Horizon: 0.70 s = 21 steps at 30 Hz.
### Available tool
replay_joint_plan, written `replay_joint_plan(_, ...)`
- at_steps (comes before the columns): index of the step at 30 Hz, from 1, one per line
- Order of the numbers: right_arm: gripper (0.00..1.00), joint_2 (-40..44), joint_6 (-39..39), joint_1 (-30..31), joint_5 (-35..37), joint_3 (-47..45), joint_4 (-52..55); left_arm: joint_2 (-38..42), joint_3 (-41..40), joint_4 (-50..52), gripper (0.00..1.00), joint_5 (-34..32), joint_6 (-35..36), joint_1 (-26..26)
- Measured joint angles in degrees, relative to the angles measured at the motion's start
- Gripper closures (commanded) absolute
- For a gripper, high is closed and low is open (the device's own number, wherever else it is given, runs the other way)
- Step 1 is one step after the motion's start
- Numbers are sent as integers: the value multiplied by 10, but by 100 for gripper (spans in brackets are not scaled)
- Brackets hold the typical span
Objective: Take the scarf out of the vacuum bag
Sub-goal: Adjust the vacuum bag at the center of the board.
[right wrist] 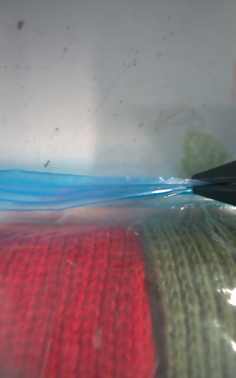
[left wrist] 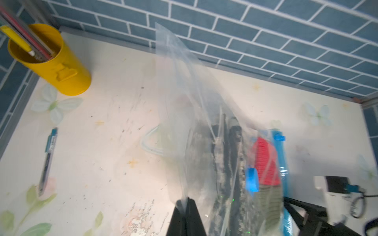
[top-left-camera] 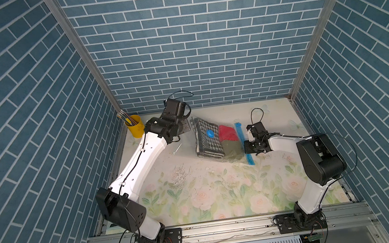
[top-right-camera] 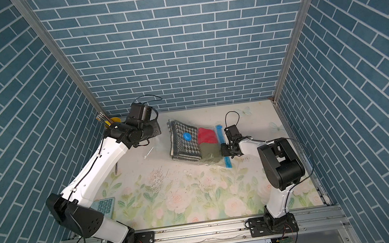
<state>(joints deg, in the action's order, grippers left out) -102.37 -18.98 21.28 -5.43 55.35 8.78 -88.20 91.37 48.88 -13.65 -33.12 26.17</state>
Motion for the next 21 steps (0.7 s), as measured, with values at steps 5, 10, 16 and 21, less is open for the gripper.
replay_joint_plan(5, 100, 1, 0, 0, -2, -2, -2, 7, -101, -32, 98, -8, 0, -43)
replay_joint_plan(10, 100, 15, 0, 0, -19, -19, -6, -25, -134, -60, 80, -30, 0, -67)
replay_joint_plan(16, 98, 51, -1, -4, -70, -59, -6, -82, -139, -96, 57, -78, -9, -83)
replay_joint_plan(21, 62, 96, -5, -10, -112, -92, -2, -111, -156, -117, 46, -99, -16, -89)
